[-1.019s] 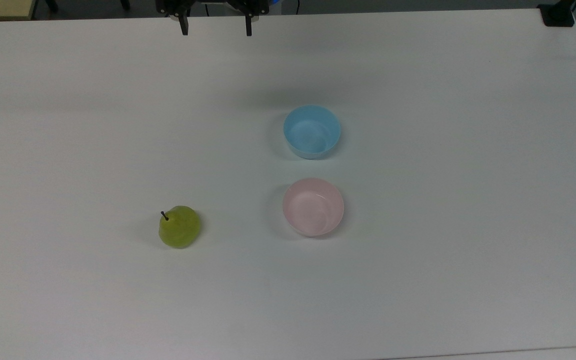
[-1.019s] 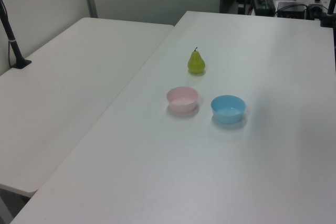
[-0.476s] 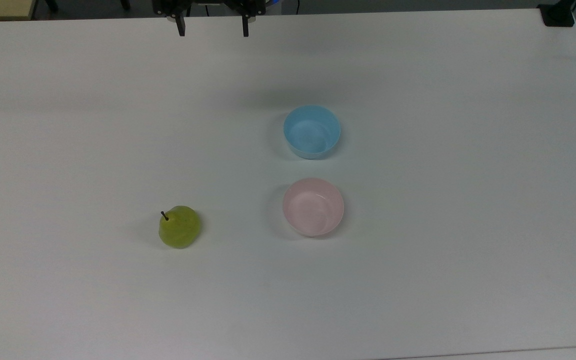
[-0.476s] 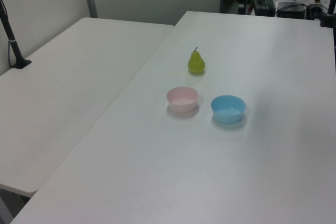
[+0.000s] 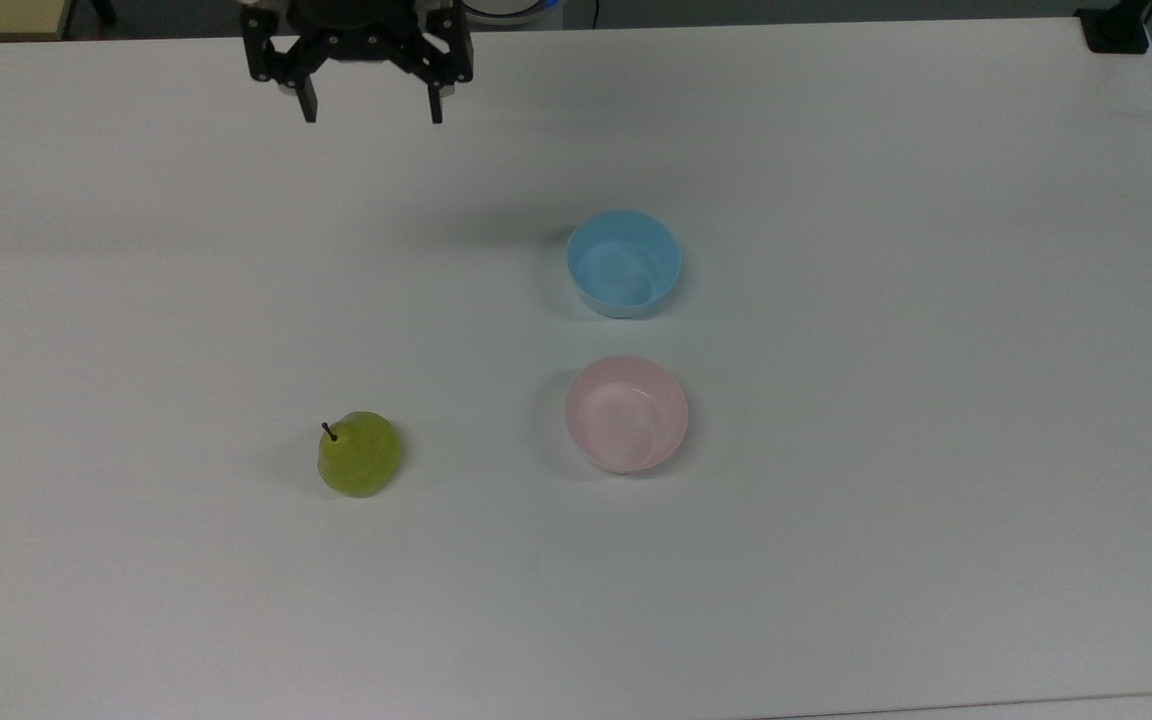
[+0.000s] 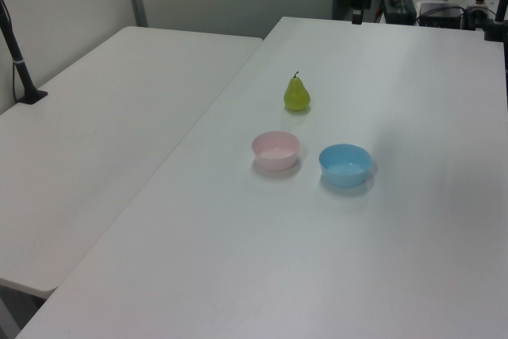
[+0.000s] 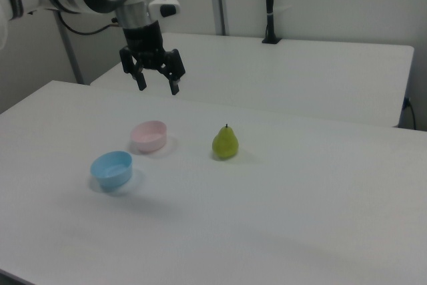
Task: Place the pear in the bowl
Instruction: 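Move the open gripper over the green pear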
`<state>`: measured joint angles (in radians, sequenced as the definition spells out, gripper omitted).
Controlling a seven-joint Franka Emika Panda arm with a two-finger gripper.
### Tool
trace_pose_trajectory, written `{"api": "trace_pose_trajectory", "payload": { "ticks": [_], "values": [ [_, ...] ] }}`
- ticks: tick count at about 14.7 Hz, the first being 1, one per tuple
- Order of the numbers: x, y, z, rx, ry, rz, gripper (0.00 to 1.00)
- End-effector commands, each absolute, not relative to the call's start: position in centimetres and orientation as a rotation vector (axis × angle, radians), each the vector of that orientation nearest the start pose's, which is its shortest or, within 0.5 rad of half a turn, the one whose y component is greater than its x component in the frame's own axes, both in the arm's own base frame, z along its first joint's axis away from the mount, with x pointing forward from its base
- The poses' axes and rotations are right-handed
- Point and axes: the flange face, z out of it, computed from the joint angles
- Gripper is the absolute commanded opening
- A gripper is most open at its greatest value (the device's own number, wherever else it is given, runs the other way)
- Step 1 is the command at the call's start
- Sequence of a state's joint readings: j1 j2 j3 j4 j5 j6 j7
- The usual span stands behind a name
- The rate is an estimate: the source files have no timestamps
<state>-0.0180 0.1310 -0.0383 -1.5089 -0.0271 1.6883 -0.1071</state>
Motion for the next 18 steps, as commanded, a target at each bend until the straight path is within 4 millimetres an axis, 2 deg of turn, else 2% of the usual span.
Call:
{"api": "trace_pose_trajectory", "payload": {
  "ticks": [1,3,6,10,13,18],
  "values": [
    [61.5,-6.0,57.7,-3.188,-0.085,-0.128,1.0],
    [62.5,-6.2,56.7,-3.194,-0.086,-0.16,1.0],
    [63.8,-8.4,54.6,-3.19,-0.035,-0.191,1.0],
    [65.4,-10.0,51.8,-3.192,-0.018,-0.222,1.0],
    [66.7,-10.3,48.2,-3.204,-0.031,-0.18,1.0],
    [68.4,-9.9,43.9,-3.206,-0.04,-0.19,1.0]
  ]
}}
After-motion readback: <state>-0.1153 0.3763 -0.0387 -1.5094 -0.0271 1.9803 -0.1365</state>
